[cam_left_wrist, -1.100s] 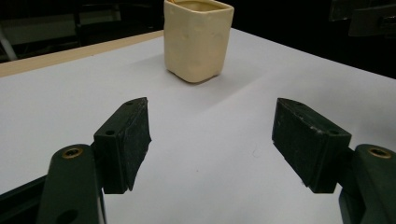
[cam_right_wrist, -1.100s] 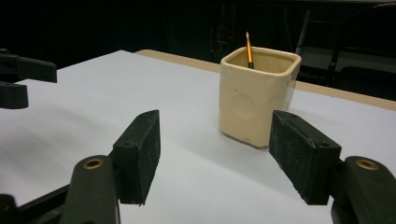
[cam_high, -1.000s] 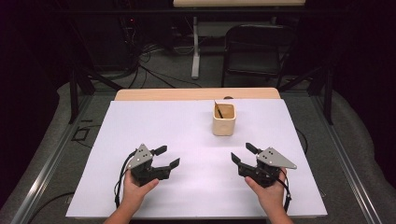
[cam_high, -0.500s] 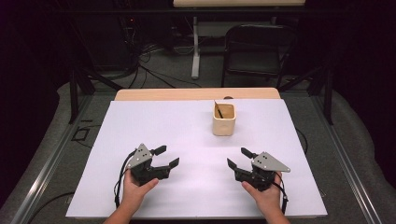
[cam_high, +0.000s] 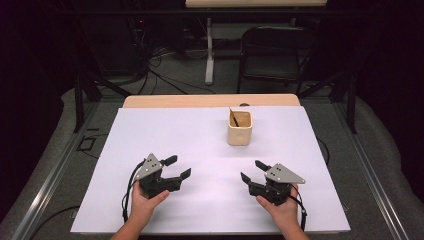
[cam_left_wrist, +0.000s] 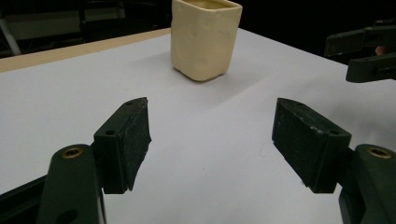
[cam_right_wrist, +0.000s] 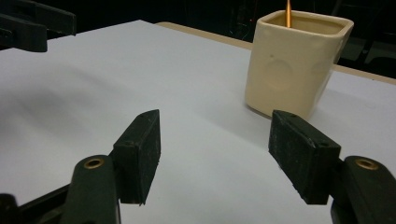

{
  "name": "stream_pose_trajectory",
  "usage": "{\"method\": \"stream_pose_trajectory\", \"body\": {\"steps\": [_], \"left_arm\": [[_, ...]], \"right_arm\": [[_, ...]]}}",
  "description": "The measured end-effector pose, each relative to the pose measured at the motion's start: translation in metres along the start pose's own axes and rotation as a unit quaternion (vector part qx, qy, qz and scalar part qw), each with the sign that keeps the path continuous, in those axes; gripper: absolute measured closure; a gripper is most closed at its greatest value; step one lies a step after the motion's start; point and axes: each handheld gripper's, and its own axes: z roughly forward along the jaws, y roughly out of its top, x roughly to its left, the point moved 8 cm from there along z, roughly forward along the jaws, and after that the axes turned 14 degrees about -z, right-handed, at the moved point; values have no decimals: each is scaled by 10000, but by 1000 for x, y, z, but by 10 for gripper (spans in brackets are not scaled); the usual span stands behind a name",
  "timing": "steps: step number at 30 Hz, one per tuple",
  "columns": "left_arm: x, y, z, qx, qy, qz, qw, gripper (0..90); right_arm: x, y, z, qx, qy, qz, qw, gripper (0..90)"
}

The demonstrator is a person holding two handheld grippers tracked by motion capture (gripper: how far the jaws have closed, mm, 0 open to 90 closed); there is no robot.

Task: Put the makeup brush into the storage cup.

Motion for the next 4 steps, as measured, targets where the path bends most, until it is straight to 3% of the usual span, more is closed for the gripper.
{"method": "stream_pose_trajectory", "body": {"steps": [4], "left_arm": [[0, 1, 0, -23, 9, -15, 10000, 280]], "right_arm": [[0, -1, 0, -42, -6, 2, 10000, 341]]}}
